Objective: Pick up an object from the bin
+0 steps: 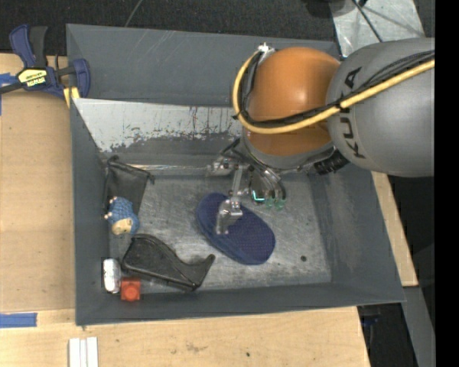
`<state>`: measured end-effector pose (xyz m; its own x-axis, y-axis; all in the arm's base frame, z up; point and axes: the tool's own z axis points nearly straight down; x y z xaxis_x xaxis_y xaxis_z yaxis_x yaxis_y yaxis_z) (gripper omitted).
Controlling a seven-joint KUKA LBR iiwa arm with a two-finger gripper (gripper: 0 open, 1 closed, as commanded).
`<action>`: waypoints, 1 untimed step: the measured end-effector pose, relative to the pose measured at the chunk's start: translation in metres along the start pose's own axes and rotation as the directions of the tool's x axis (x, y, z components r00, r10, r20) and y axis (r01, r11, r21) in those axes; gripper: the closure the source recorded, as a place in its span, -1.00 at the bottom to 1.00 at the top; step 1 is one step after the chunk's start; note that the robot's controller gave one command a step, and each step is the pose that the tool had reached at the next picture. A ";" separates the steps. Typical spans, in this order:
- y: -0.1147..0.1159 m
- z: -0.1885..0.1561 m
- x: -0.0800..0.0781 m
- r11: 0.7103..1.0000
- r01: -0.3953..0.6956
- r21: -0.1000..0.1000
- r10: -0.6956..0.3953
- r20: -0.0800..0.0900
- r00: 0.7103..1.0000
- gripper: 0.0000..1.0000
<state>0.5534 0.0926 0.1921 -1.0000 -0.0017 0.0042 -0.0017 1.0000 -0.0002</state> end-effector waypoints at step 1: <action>-0.031 0.112 -0.009 0.999 -0.034 -0.003 0.034 0.003 0.999 -1.00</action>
Offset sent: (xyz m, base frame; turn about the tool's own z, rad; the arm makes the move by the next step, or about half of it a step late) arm 0.0085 -0.0311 -0.1107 0.0310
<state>0.5622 0.0616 0.0799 -0.9995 0.0326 0.0009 0.0326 0.9995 0.0027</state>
